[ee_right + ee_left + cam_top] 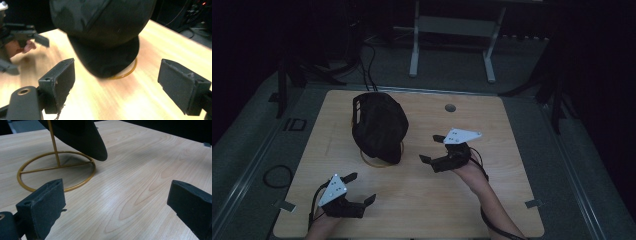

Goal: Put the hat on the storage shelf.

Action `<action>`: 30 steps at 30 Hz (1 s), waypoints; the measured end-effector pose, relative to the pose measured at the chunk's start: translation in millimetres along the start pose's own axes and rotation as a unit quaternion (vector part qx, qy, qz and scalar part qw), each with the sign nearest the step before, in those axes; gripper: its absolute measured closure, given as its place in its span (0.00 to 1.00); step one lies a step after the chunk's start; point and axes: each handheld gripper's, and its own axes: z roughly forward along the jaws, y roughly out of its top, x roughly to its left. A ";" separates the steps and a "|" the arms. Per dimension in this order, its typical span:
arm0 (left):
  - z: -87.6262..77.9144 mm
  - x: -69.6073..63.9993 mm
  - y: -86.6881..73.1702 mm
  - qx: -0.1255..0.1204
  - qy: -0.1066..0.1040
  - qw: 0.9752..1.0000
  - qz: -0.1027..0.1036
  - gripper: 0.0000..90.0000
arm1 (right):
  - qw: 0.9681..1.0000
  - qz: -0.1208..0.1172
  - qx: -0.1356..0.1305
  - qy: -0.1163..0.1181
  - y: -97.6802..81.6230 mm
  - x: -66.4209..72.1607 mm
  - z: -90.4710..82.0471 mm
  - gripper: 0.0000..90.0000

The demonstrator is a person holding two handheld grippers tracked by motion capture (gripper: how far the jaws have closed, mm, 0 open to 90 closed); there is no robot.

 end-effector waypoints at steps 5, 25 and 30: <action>0.5 -0.3 -0.6 0.001 0.000 1.000 0.001 0.02 | 1.000 0.008 -0.006 0.002 -21.0 1.7 -0.9 0.16; 1.8 -0.8 -1.7 0.005 -0.009 1.000 0.000 0.02 | 1.000 0.012 0.018 0.010 -79.7 7.5 -9.4 0.16; 2.0 -0.4 -2.1 0.003 -0.011 1.000 -0.003 0.02 | 1.000 0.016 0.023 0.007 -94.6 7.9 -13.0 0.16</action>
